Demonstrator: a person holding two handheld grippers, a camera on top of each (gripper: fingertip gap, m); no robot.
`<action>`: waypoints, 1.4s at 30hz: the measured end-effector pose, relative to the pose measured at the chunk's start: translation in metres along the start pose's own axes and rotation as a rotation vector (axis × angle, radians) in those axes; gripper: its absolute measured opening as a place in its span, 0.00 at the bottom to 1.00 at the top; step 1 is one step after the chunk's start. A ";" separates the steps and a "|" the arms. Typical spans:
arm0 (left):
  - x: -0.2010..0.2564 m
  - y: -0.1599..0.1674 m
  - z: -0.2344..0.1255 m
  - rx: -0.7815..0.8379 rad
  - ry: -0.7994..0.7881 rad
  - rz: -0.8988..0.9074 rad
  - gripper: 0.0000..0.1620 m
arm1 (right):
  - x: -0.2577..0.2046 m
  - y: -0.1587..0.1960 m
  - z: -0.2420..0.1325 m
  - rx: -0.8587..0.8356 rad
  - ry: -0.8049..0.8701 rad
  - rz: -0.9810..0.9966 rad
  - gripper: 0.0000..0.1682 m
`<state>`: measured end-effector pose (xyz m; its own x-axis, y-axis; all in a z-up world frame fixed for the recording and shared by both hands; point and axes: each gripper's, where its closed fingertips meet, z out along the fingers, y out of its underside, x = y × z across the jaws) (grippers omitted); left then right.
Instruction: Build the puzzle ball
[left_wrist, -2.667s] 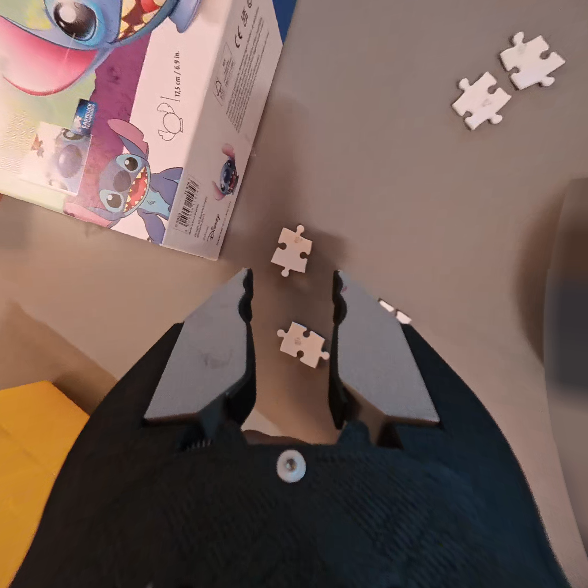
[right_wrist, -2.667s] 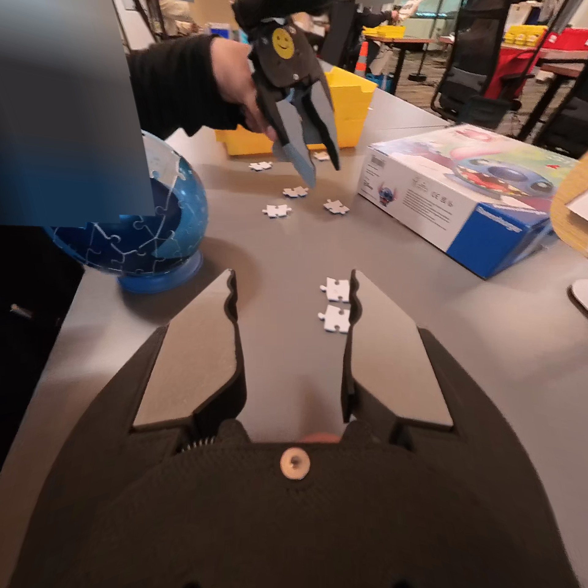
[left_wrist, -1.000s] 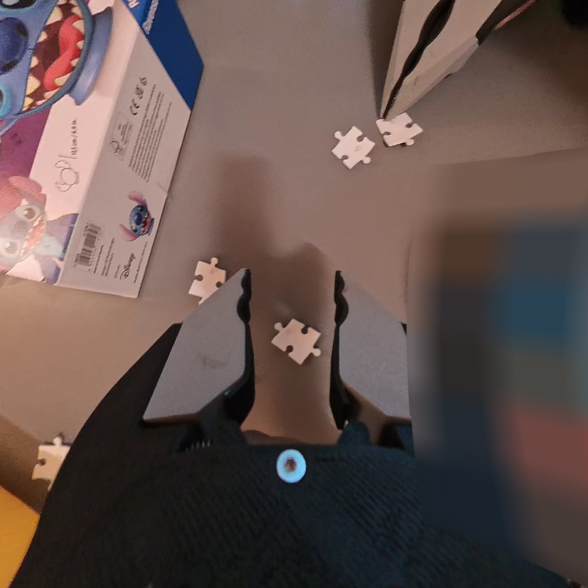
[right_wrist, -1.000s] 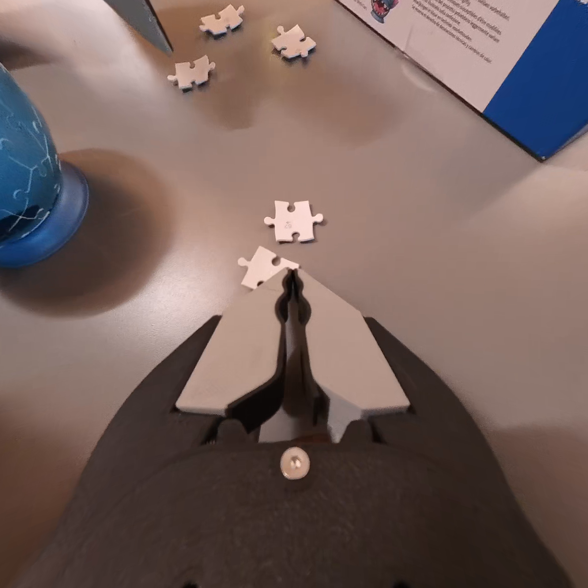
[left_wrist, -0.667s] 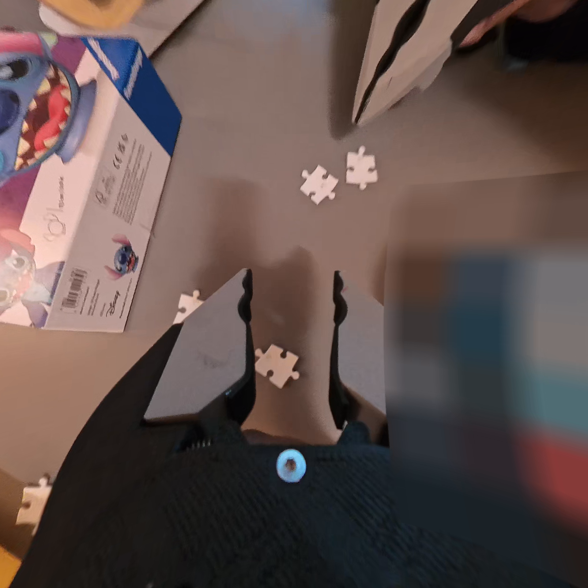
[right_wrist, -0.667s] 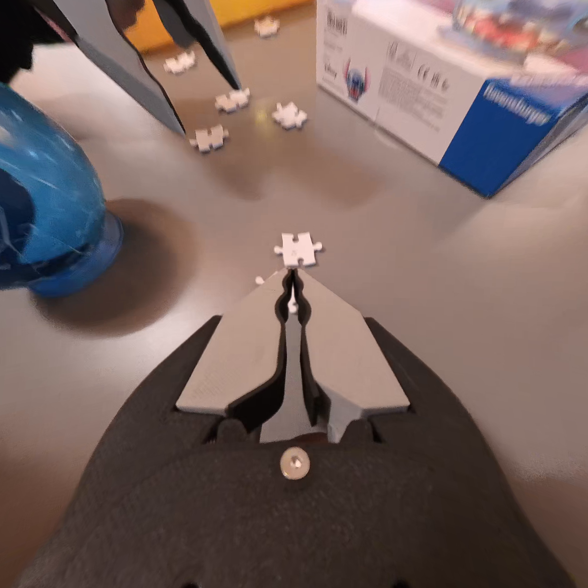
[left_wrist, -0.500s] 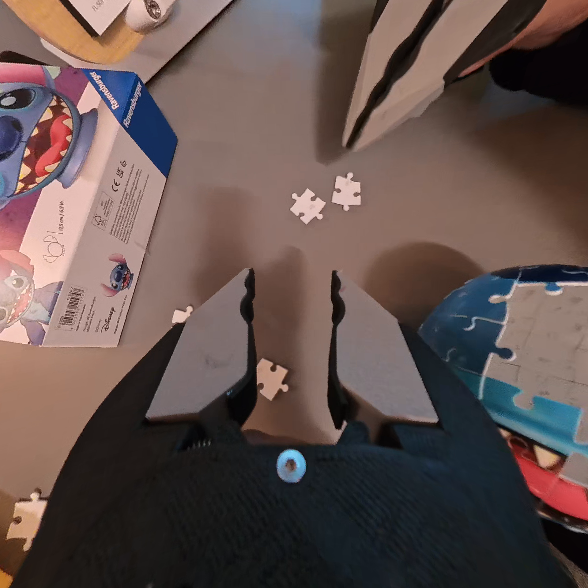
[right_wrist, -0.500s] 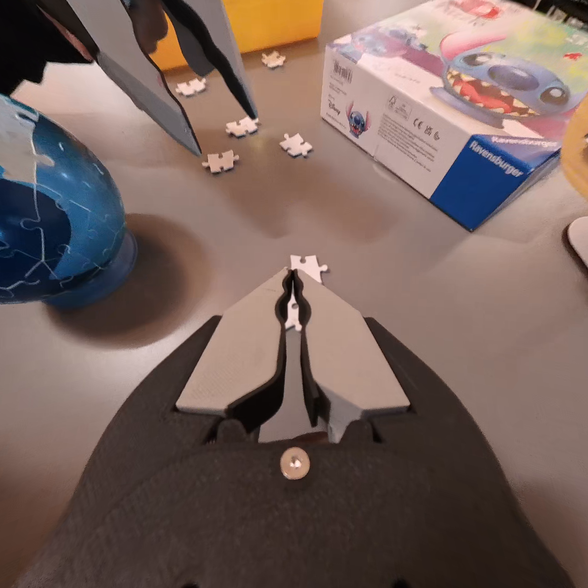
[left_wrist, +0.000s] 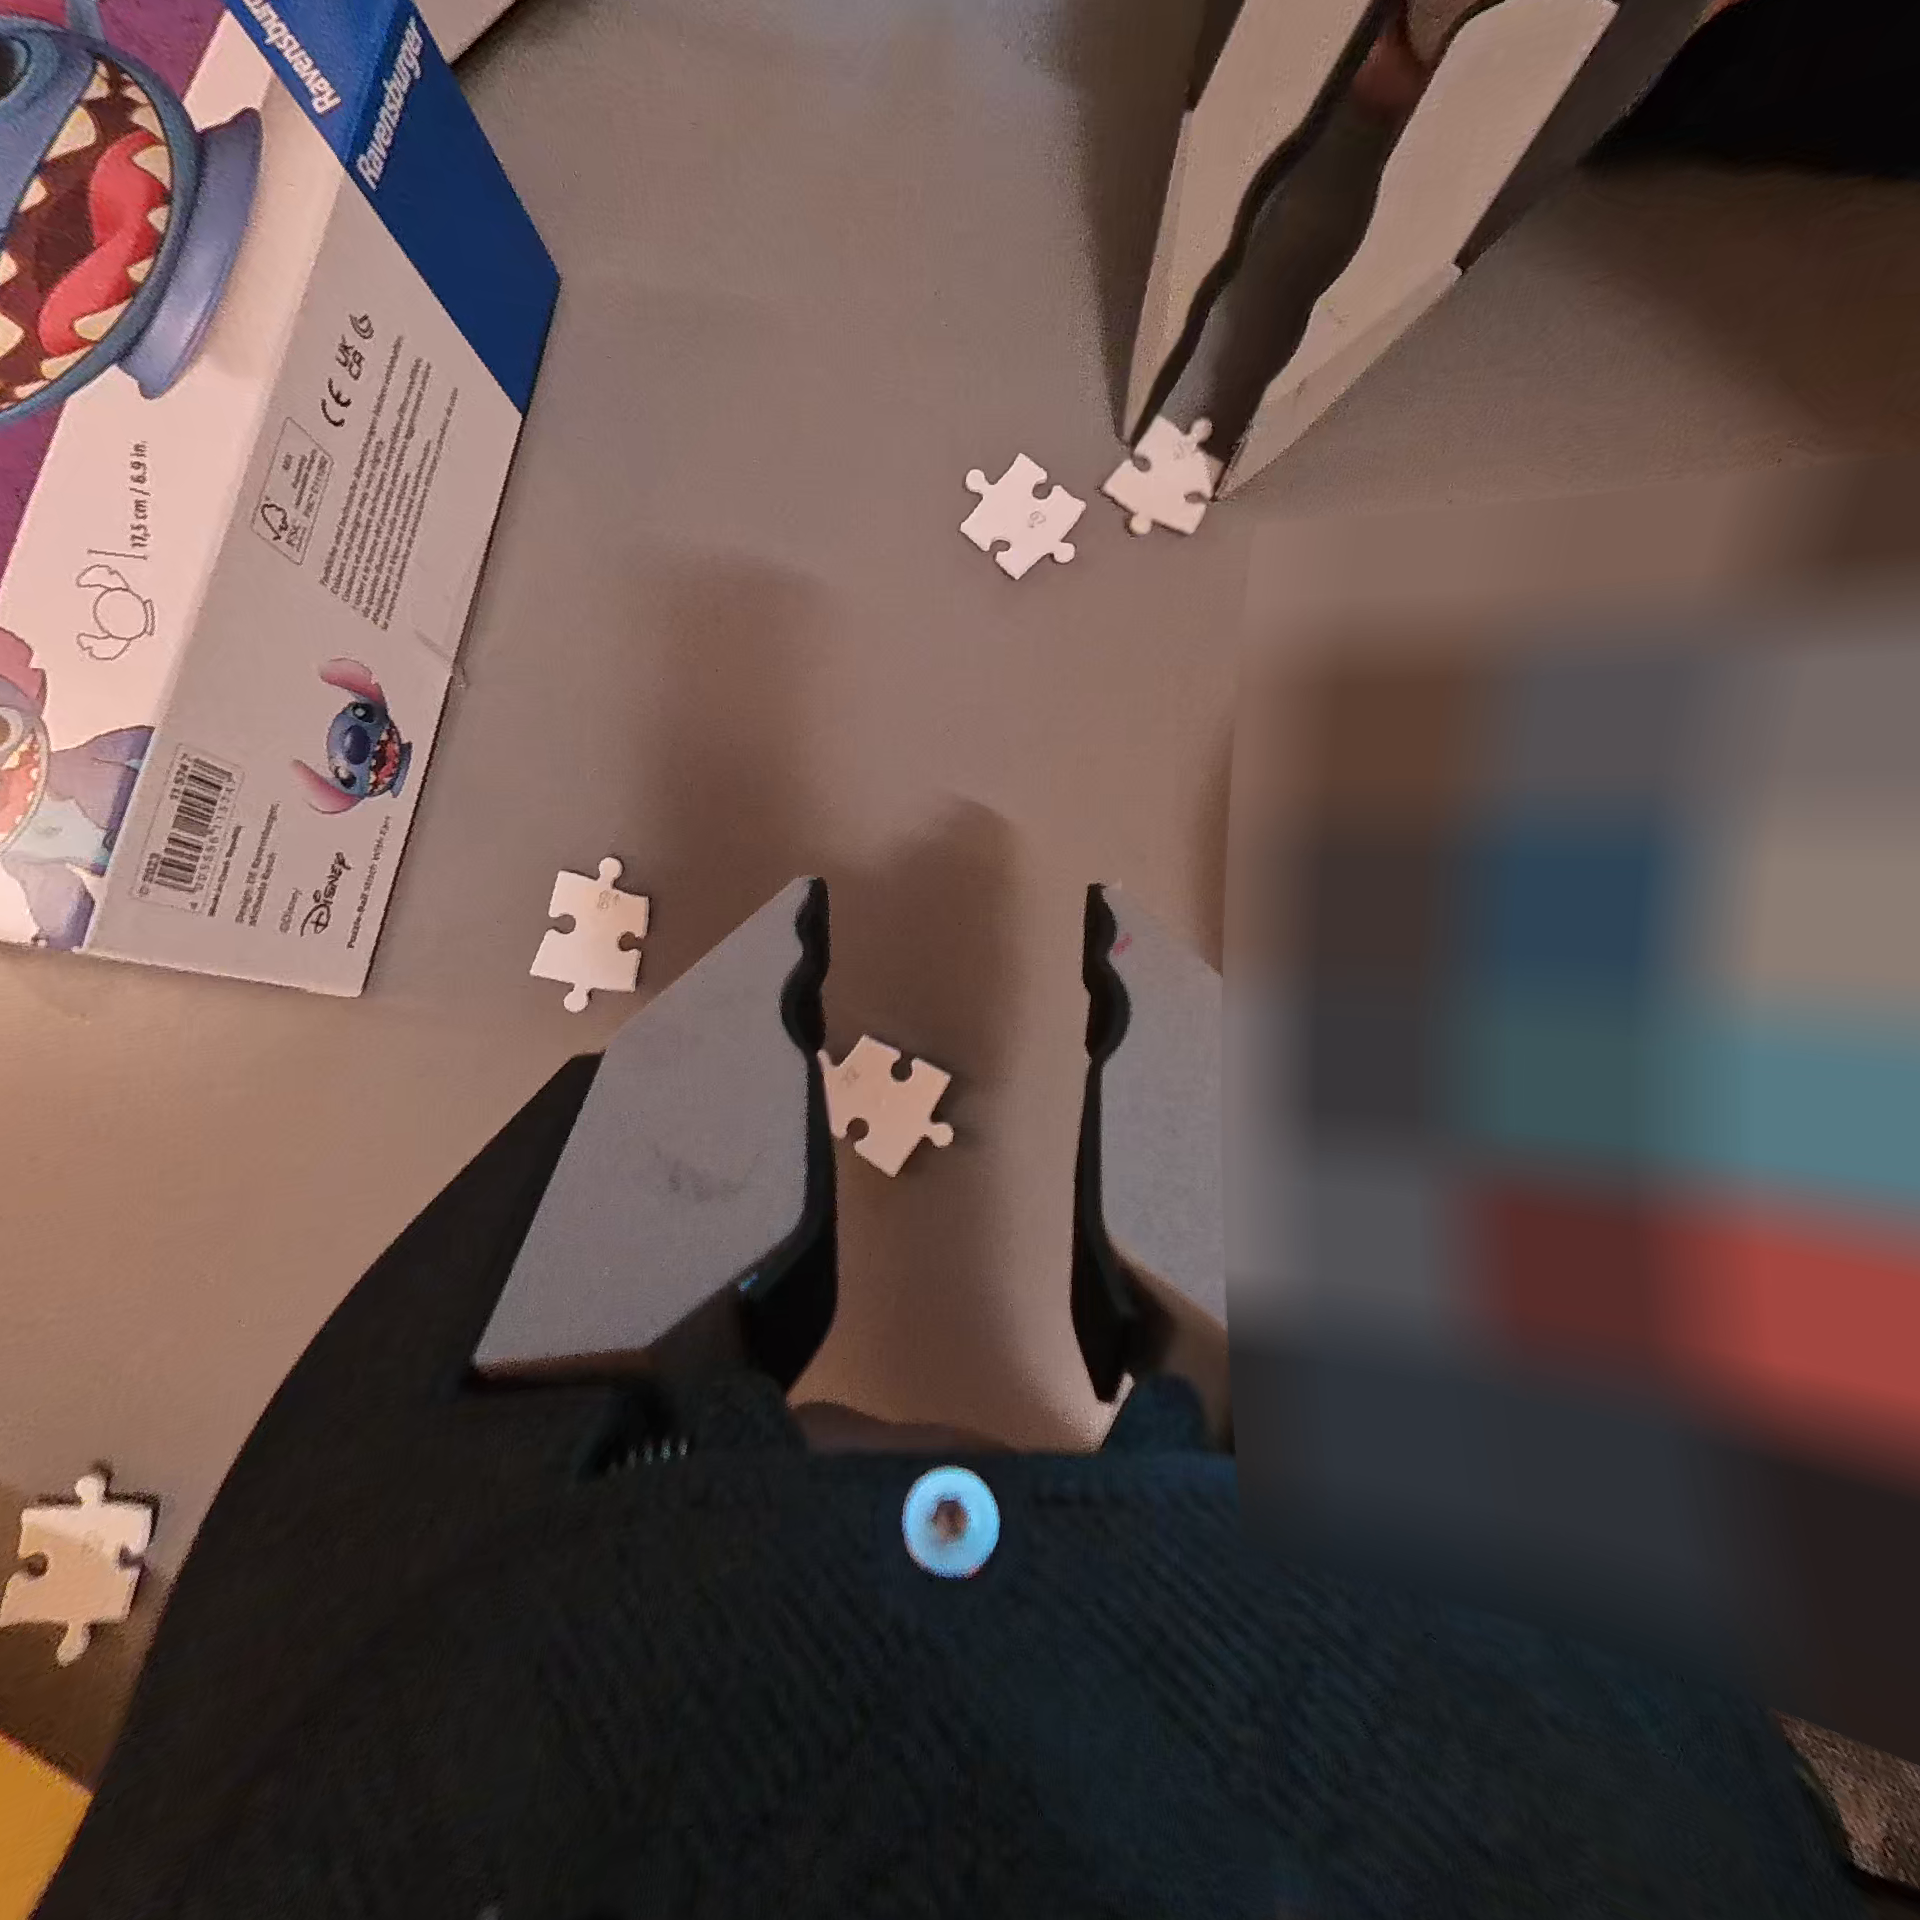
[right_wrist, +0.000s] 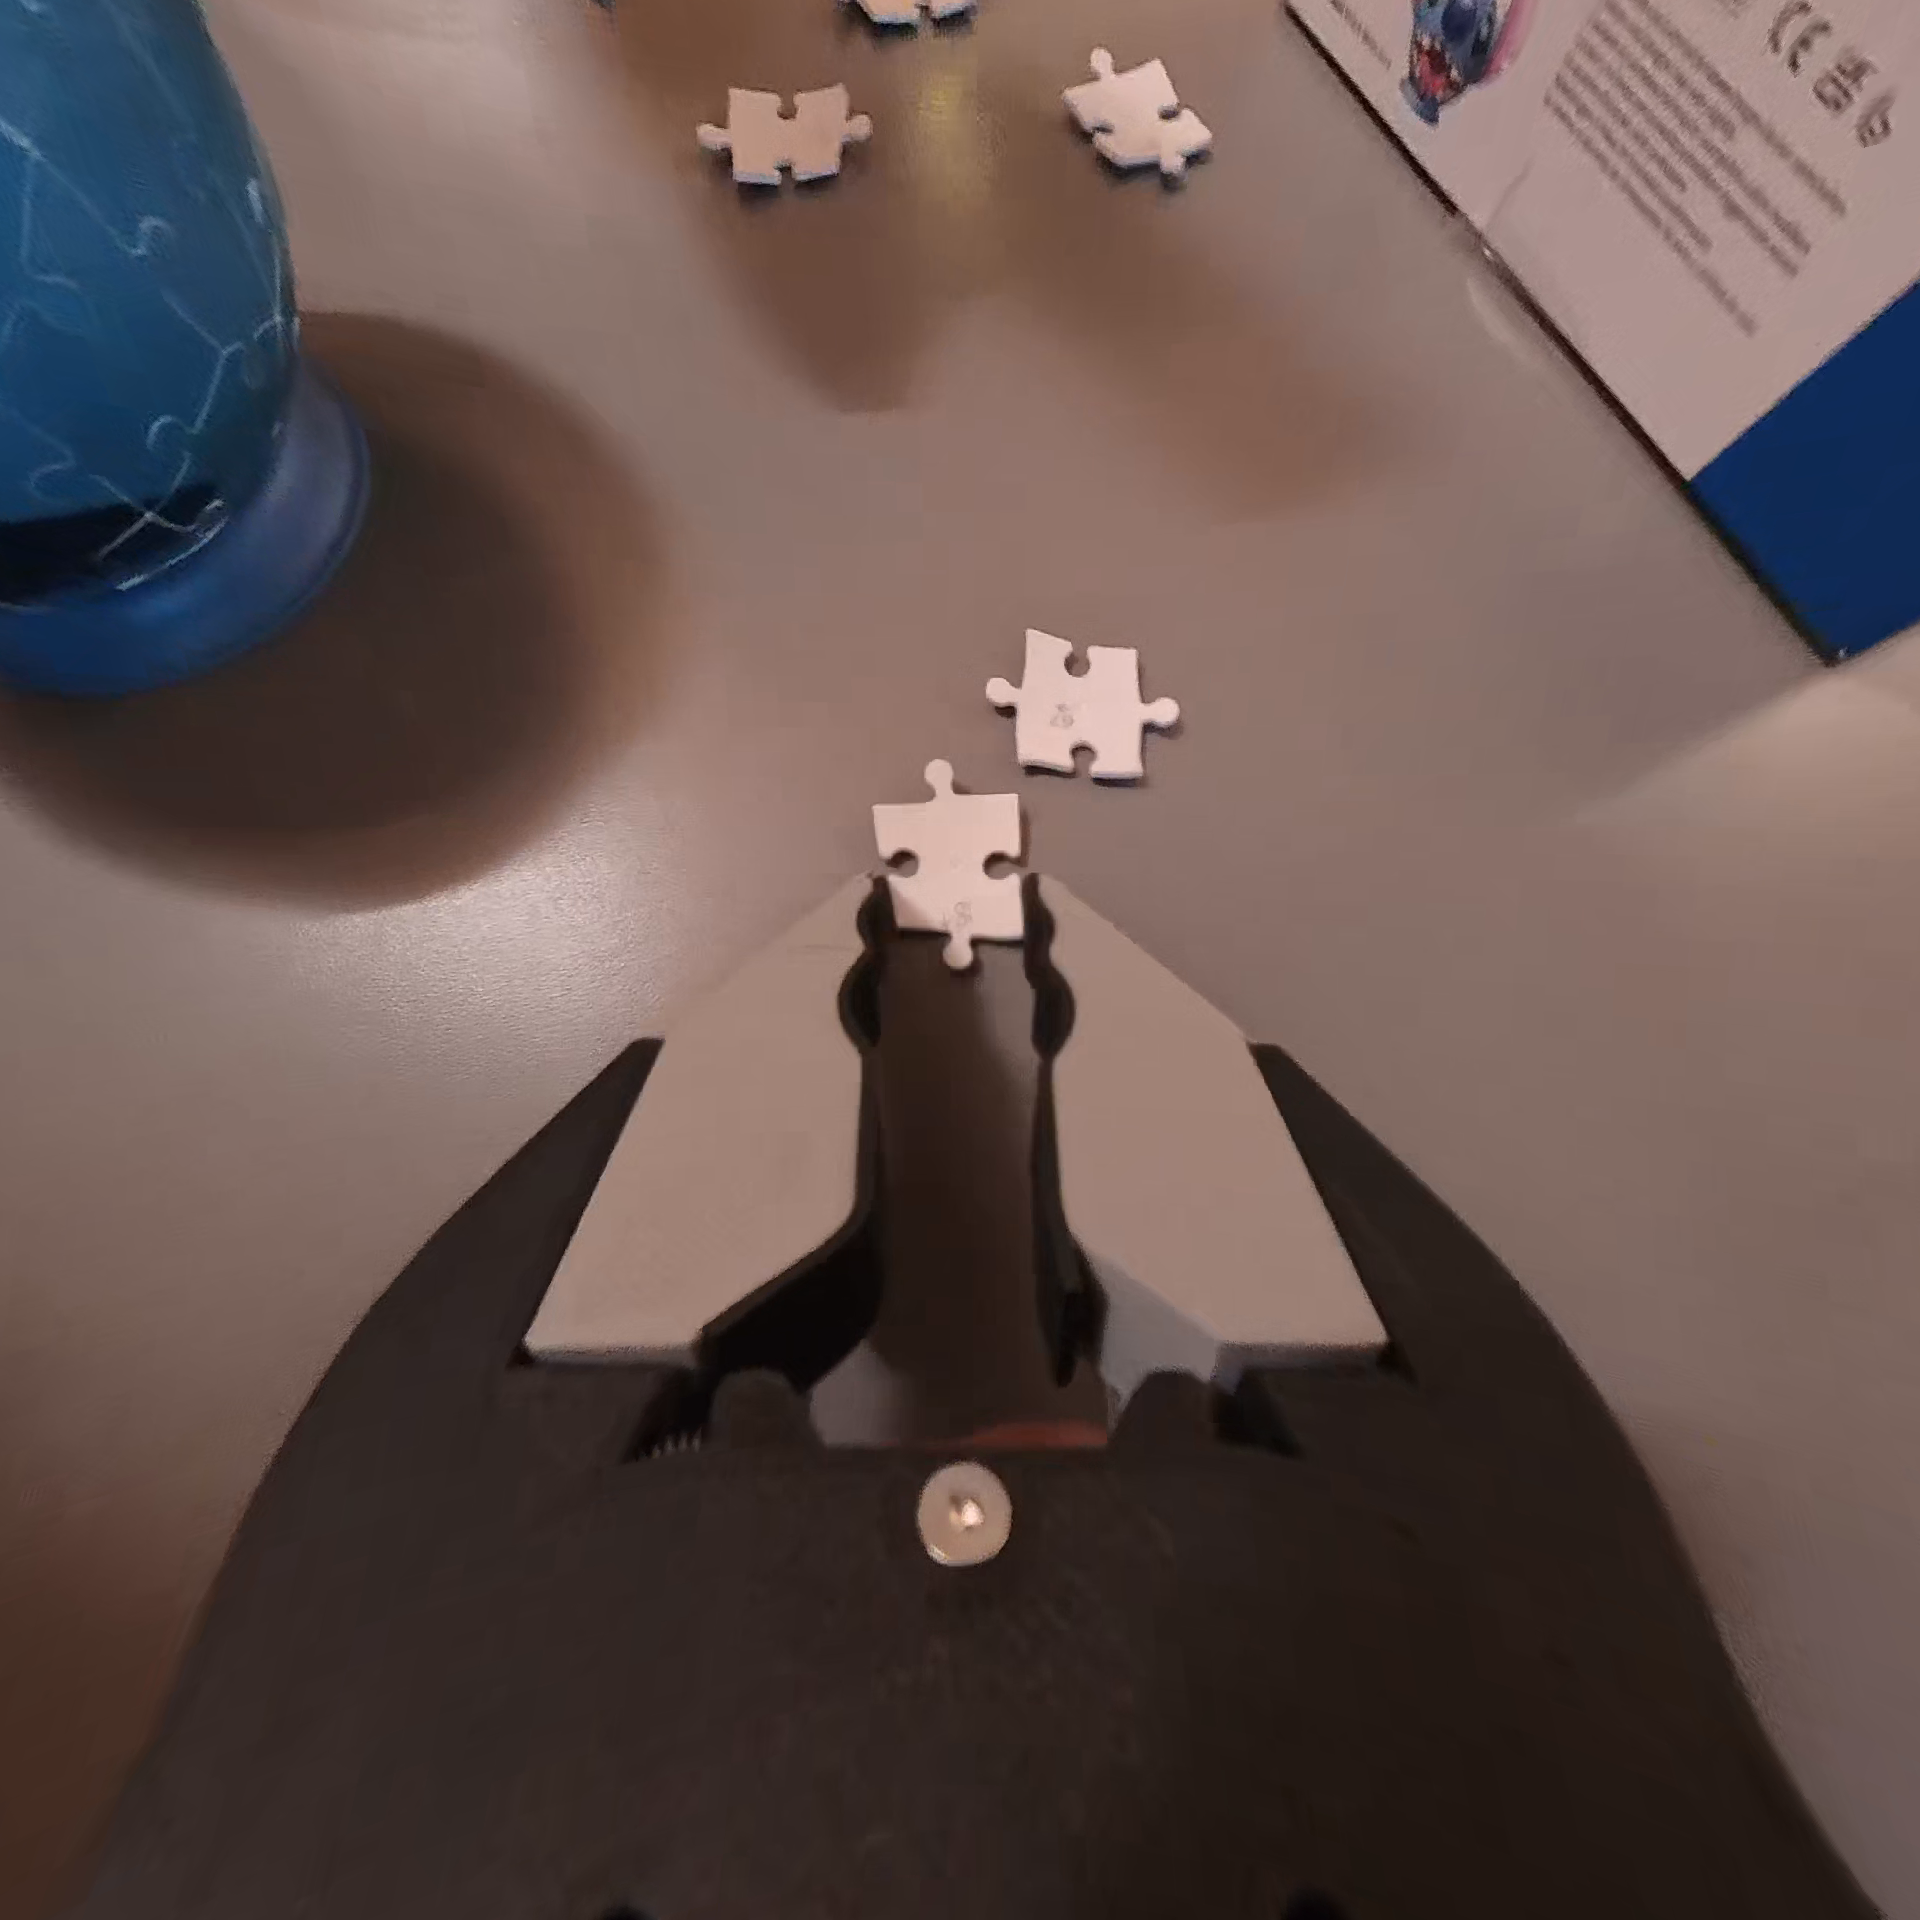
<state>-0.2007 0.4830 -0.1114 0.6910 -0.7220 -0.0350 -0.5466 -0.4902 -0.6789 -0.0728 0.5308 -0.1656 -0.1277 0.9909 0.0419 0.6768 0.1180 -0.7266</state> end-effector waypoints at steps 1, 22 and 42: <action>0.000 -0.002 0.002 0.004 0.004 0.001 0.29 | 0.000 -0.001 0.001 0.002 0.006 -0.012 0.13; 0.058 -0.080 0.031 0.231 0.458 -0.195 0.02 | -0.024 -0.090 -0.030 0.183 0.414 -0.469 0.13; 0.096 -0.075 -0.073 0.376 0.127 0.136 0.00 | -0.101 -0.168 -0.062 0.512 -0.063 -0.140 0.00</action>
<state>-0.1282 0.4148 -0.0102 0.5477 -0.8339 -0.0683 -0.4021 -0.1908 -0.8955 -0.1284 0.4150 -0.0050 -0.2452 0.9603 0.1327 0.2121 0.1867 -0.9593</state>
